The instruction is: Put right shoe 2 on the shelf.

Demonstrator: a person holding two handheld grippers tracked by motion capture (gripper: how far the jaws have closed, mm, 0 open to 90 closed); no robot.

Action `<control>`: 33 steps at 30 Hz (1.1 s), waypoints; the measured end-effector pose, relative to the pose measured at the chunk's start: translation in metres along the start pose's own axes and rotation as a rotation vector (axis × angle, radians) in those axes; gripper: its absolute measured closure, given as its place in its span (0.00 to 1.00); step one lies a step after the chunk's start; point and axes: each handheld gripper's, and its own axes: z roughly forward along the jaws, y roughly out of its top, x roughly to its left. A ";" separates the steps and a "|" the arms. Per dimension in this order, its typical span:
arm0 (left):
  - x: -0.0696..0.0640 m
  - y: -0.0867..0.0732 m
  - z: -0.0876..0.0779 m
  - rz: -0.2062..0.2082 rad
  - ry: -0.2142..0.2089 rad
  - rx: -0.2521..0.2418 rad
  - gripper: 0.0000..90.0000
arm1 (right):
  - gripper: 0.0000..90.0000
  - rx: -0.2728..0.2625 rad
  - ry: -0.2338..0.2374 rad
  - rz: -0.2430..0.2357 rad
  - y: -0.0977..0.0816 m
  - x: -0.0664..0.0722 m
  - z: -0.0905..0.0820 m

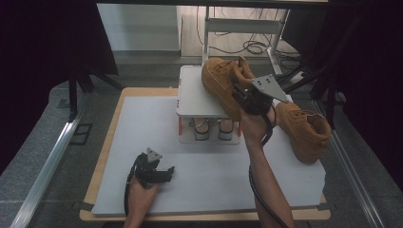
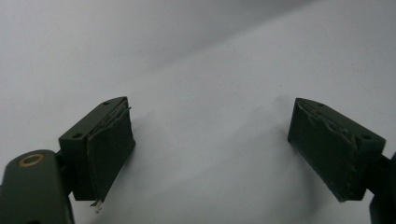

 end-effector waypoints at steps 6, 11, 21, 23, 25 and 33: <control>0.000 0.000 0.000 0.002 0.001 0.002 0.15 | 0.59 -0.004 0.025 0.009 -0.002 0.011 0.010; 0.000 0.000 0.000 0.002 0.001 0.002 0.15 | 0.59 -0.005 0.042 0.007 -0.006 0.021 0.019; 0.000 0.000 0.000 0.003 0.001 0.001 0.15 | 0.59 -0.007 0.074 0.037 -0.014 0.040 0.041; 0.000 0.000 0.000 0.003 0.001 0.001 0.15 | 0.59 -0.004 0.075 0.033 -0.015 0.041 0.044; 0.000 0.000 0.000 0.003 0.001 0.002 0.15 | 0.59 -0.001 0.072 0.034 -0.018 0.044 0.050; 0.000 0.000 0.000 0.004 0.001 0.002 0.15 | 0.46 0.016 0.091 0.059 -0.026 0.038 0.051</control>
